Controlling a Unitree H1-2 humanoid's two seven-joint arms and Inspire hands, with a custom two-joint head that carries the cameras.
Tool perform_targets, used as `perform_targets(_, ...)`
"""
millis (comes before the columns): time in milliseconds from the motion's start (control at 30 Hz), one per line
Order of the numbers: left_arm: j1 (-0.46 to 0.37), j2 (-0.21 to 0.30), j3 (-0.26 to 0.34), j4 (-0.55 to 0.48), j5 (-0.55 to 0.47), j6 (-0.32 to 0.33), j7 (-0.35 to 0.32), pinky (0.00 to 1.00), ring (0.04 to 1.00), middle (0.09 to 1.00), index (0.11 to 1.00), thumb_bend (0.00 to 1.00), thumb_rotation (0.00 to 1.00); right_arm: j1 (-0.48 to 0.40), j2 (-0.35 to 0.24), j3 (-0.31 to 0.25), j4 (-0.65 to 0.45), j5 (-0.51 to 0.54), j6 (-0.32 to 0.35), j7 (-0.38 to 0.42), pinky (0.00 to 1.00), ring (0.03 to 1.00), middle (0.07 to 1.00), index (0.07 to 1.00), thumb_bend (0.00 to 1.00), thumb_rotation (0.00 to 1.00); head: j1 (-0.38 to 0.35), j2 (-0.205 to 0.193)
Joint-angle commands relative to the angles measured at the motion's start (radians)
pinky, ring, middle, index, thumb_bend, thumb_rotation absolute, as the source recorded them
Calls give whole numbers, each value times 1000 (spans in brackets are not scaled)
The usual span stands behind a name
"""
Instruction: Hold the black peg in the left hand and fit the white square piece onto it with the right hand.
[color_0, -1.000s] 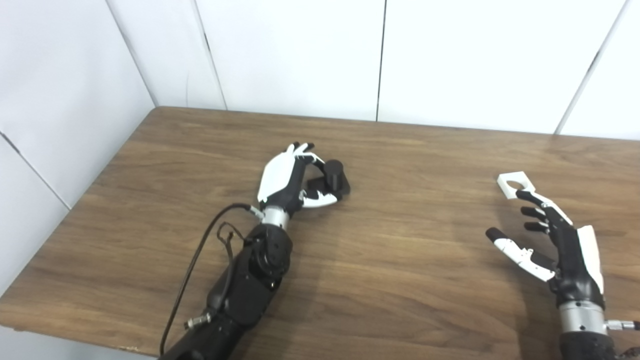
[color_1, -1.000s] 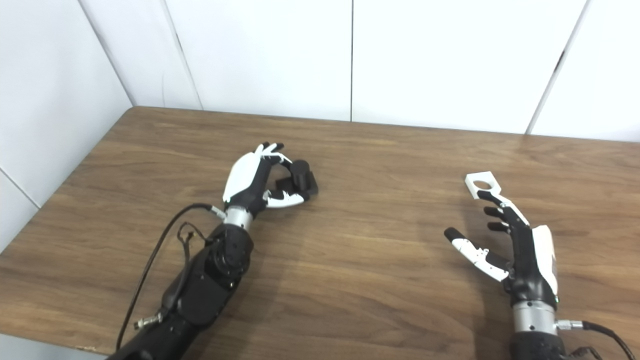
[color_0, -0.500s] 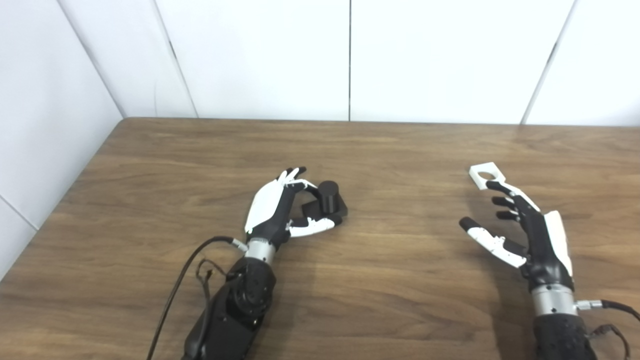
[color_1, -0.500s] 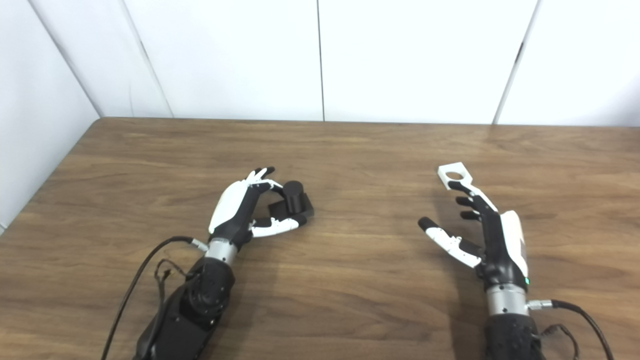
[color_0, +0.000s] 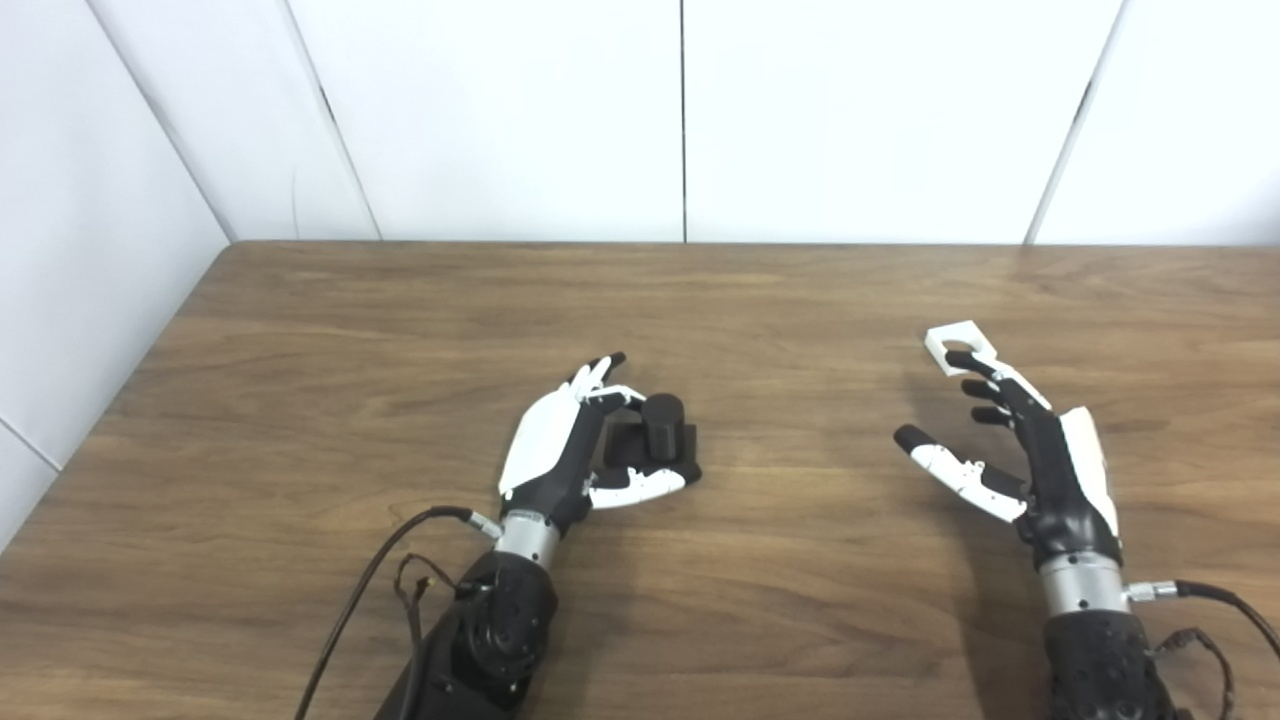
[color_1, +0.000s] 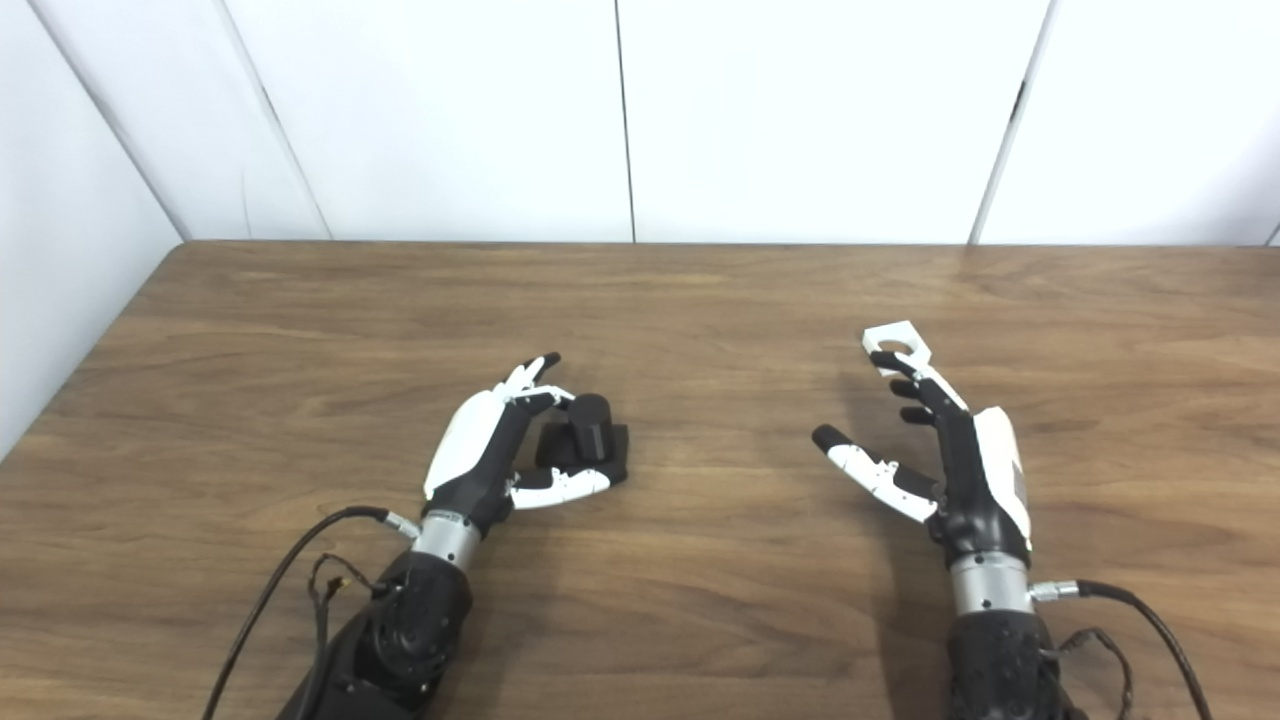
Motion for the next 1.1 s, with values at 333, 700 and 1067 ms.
perform_targets(333,65,-52,-74,7,22,-14,-21,1000,1000,983,573,850,431,-27,-5,-5,-47,5,-17,-3,725,805,857,791,716,466,4,17)
perform_targets(700,18,7,-62,15,39,5,-87,1000,1000,1000,618,815,404,-30,-4,-8,-49,21,-5,10,747,815,862,796,720,461,22,15)
perform_targets(1067,-37,77,-23,10,42,6,-151,1000,1000,1000,663,830,347,-37,-12,-15,-46,21,-11,17,751,812,861,794,723,486,38,17)
